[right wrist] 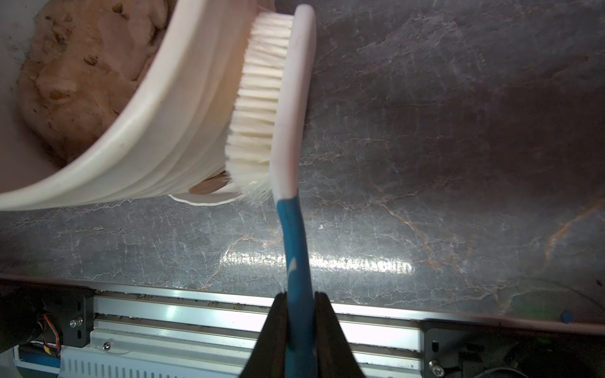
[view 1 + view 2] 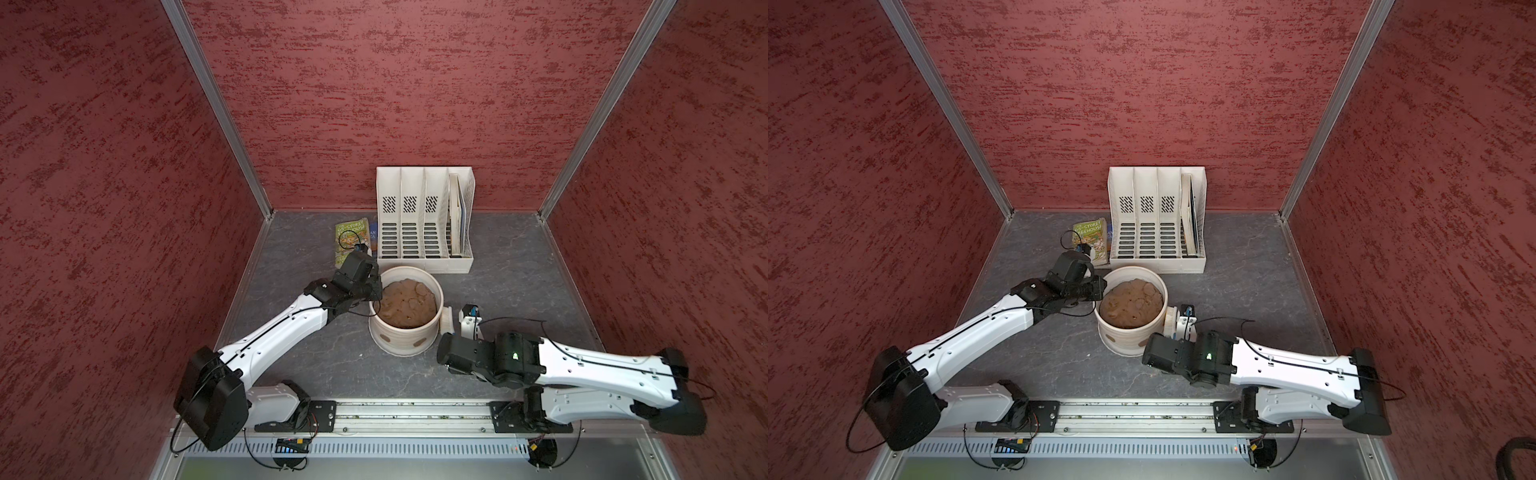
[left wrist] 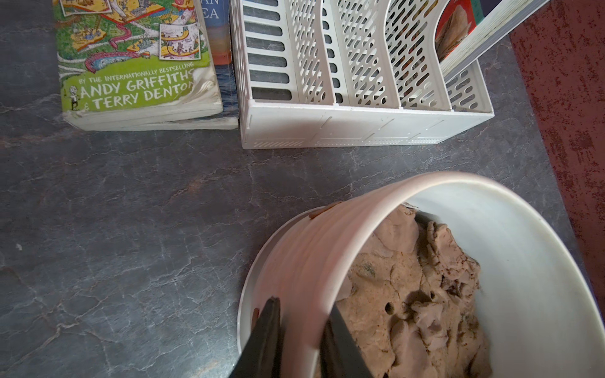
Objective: Scrub the dried mud off the ceramic pot
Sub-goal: Brush off the soil from the pot.
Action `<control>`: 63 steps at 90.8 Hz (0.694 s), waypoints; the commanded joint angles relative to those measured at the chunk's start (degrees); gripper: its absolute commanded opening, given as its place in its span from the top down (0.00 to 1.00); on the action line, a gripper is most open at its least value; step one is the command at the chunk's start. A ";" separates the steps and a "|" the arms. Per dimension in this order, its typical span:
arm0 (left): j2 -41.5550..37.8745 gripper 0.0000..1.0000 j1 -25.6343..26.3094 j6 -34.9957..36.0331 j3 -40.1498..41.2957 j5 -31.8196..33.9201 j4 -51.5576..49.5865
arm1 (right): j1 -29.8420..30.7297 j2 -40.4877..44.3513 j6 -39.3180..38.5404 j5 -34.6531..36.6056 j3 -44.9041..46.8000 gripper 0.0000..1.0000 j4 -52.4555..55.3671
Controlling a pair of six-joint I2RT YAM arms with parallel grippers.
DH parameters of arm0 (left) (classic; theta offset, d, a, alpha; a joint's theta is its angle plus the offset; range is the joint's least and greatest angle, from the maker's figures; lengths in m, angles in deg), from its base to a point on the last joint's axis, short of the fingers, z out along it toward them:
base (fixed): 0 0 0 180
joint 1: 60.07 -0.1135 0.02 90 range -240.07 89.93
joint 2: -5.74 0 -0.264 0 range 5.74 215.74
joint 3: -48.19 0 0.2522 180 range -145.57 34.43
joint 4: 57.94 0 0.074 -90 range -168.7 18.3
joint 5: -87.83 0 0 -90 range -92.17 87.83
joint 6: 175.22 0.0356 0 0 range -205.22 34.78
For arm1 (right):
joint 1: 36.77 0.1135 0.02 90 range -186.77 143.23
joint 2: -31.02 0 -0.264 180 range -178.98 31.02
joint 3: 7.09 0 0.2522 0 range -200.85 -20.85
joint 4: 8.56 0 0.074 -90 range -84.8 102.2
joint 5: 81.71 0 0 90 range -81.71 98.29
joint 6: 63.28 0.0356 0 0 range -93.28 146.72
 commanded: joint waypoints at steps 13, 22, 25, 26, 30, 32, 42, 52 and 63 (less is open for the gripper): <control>-0.48 0.85 1.24 -0.96 1.35 -2.31 1.98 | -2.19 -1.50 -3.75 -3.11 2.12 1.00 -8.28; -0.48 0.89 1.68 -0.65 1.40 -2.41 2.19 | -3.36 -3.08 -5.23 -3.77 2.15 1.00 -10.42; -0.43 0.90 1.83 -0.62 1.39 -2.35 2.22 | -3.97 -3.77 -5.81 -3.95 1.99 1.00 -10.86; -0.41 0.91 1.86 -0.61 1.44 -2.31 2.30 | -4.17 -3.94 -6.01 -4.01 1.99 1.00 -10.97; -0.46 0.94 2.04 -0.41 1.52 -2.44 2.41 | -5.01 -4.69 -6.56 -4.27 2.04 1.00 -11.46; -0.48 0.95 2.17 -0.39 1.60 -2.38 2.49 | -5.51 -5.09 -6.72 -4.43 2.07 1.00 -11.58; -0.85 1.00 2.41 -0.69 2.26 -2.63 2.97 | -8.08 -5.94 -7.34 -3.73 2.30 1.00 -9.74; -1.24 1.00 2.58 -1.55 3.00 -3.09 3.18 | -11.76 -5.33 -8.39 -3.89 3.48 1.00 -8.84; -1.75 1.00 2.56 -3.33 3.64 -2.92 3.09 | -16.00 -3.72 -9.25 -3.69 5.25 1.00 -7.13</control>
